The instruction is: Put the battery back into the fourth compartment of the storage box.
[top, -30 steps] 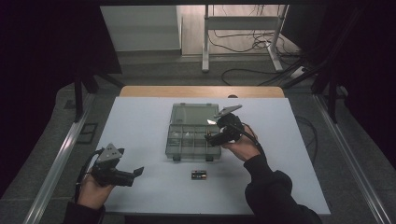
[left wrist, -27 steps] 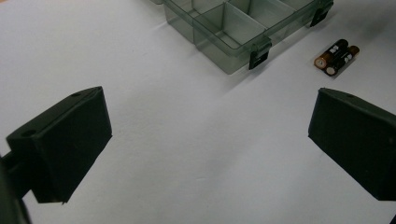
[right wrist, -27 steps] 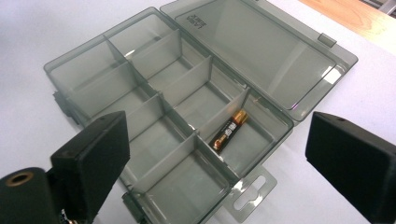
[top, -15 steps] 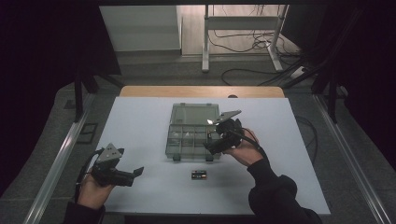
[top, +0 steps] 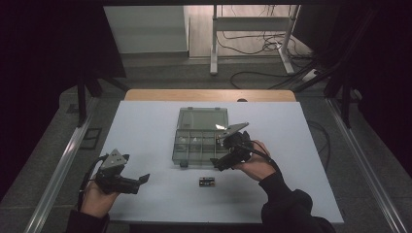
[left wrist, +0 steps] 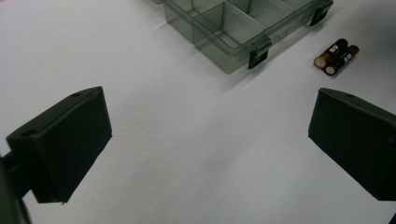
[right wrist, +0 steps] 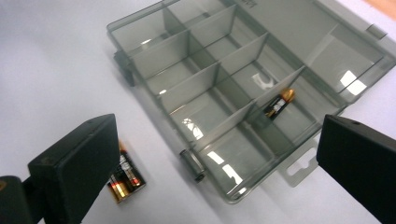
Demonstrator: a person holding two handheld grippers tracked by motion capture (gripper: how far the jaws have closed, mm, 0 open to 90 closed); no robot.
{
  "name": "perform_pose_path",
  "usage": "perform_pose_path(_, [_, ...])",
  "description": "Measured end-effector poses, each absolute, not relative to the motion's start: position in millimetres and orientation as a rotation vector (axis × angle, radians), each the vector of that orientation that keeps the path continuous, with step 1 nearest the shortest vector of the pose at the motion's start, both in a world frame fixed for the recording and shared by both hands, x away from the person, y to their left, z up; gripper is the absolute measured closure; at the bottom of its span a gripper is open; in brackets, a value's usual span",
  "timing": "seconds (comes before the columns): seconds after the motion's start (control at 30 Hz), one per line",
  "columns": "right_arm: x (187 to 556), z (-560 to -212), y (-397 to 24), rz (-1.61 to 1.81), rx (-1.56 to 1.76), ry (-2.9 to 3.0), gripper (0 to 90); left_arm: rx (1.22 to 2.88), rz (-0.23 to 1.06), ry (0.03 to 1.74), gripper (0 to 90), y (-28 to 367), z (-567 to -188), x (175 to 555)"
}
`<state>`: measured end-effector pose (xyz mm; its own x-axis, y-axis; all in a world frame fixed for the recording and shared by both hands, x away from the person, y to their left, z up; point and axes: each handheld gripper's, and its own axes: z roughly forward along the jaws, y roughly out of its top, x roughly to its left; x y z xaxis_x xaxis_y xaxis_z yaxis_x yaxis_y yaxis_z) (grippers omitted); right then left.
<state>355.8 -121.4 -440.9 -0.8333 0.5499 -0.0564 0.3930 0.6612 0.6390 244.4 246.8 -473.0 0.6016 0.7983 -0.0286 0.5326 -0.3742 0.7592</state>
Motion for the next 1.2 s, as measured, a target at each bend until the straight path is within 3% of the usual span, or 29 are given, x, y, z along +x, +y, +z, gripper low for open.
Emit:
perform_pose_path(0.37, [345, -446, -114, 0.868, 0.749, 2.699, 0.1, 2.074, 0.443, 1.047, 0.0, 246, -473, 244])
perform_pose_path(0.67, [336, -454, -104, 0.813, 0.733, 2.722, 17.2, 2.087, 0.446, 1.046, 0.0, 246, -473, 244])
perform_pose_path(1.2, [330, -472, -90, 0.755, 0.658, 2.82, 39.5, 2.09, 0.445, 1.046, 0.1, 246, -473, 244])
